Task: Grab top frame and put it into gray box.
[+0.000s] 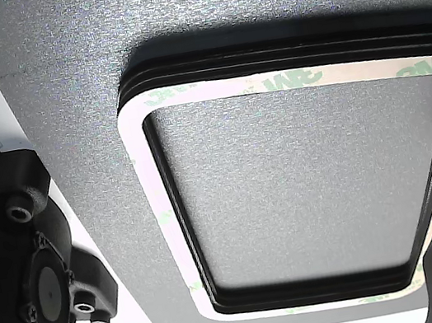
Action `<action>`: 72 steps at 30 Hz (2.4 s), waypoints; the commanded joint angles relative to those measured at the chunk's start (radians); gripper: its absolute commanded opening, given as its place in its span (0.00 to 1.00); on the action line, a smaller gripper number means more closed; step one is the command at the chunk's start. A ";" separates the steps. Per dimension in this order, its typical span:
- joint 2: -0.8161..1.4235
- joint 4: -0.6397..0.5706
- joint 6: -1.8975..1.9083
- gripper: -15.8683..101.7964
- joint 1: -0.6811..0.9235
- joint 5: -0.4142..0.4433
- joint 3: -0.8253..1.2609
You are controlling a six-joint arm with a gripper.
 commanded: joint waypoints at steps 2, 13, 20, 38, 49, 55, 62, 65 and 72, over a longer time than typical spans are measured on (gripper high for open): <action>-0.017 0.012 0.005 0.98 0.003 -0.009 -0.051; -0.058 0.026 0.040 0.95 0.067 0.014 -0.072; -0.051 0.018 0.049 0.82 0.087 0.043 -0.054; -0.014 -0.009 -0.006 0.68 0.104 0.054 -0.005; -0.018 -0.014 -0.055 0.65 0.103 0.063 -0.008; -0.021 -0.025 -0.055 0.64 0.103 0.069 -0.006; -0.015 -0.044 -0.057 0.65 0.098 0.060 0.023; -0.012 -0.051 -0.060 0.64 0.098 0.055 0.031; -0.008 -0.067 -0.052 0.57 0.098 0.060 0.040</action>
